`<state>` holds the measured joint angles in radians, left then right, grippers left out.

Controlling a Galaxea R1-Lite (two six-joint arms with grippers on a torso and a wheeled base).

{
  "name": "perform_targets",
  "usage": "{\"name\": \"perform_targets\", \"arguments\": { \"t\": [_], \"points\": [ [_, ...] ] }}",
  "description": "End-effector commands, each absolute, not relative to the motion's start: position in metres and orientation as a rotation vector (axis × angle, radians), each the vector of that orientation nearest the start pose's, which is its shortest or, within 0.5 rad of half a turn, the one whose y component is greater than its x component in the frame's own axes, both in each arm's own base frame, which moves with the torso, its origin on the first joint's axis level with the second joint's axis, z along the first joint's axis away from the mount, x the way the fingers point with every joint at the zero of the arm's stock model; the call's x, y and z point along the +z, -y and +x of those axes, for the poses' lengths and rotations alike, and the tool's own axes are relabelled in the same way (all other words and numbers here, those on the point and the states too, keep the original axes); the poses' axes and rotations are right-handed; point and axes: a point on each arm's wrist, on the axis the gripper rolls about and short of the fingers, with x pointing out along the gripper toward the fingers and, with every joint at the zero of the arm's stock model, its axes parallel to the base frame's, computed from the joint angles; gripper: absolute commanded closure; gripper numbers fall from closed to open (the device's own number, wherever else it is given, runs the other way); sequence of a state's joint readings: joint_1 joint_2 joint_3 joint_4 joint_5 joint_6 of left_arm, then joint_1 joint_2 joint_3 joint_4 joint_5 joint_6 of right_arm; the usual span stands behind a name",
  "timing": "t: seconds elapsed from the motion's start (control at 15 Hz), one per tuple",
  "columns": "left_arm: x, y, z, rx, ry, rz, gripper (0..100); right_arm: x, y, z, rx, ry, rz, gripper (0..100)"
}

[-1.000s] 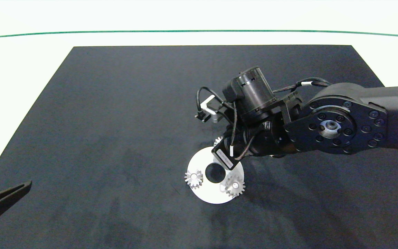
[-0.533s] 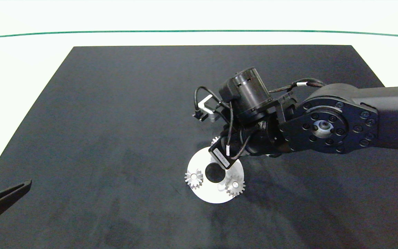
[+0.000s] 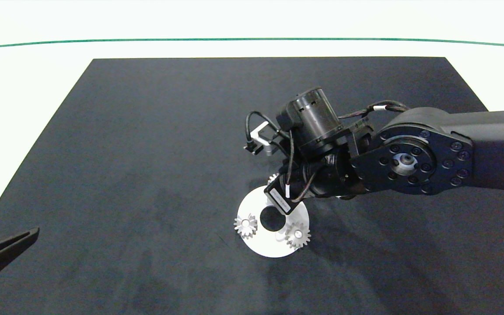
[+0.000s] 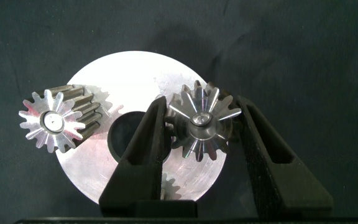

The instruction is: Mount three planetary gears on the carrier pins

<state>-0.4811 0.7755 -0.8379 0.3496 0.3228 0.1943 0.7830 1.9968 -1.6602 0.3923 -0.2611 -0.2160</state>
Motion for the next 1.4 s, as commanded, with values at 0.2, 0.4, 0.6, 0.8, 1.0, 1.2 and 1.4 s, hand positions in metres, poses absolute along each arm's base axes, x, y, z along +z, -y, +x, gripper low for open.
{"name": "perform_targets", "arguments": {
  "t": [0.2, 0.4, 0.6, 0.8, 1.0, 1.2, 1.4],
  "points": [
    [0.267, 0.018, 0.05, -0.178, -0.25, 0.306, 0, 0.217, -0.27, 0.281, 0.566, -0.593, -0.575, 0],
    [0.268, 0.018, 0.05, -0.178, -0.249, 0.306, 0, 0.217, -0.269, 0.283, 0.562, -0.593, -0.574, 0],
    [0.267, 0.018, 0.05, -0.178, -0.25, 0.306, 0, 0.217, -0.269, 0.282, 0.561, -0.597, -0.571, 0],
    [0.267, 0.016, 0.047, -0.176, -0.245, 0.303, 0, 0.266, -0.238, 0.269, 0.522, -0.485, -0.5, 0],
    [0.267, 0.016, 0.046, -0.175, -0.241, 0.299, 0, 0.309, -0.162, 0.23, 0.401, -0.413, -0.434, 0],
    [0.265, 0.014, 0.046, -0.134, -0.252, 0.289, 0, 0.304, -0.072, 0.164, 0.215, -0.415, -0.365, 0],
    [0.264, 0.008, 0.045, -0.037, -0.258, 0.282, 0, 0.297, -0.033, 0.099, 0.106, -0.337, -0.293, 0]
  ]
}}
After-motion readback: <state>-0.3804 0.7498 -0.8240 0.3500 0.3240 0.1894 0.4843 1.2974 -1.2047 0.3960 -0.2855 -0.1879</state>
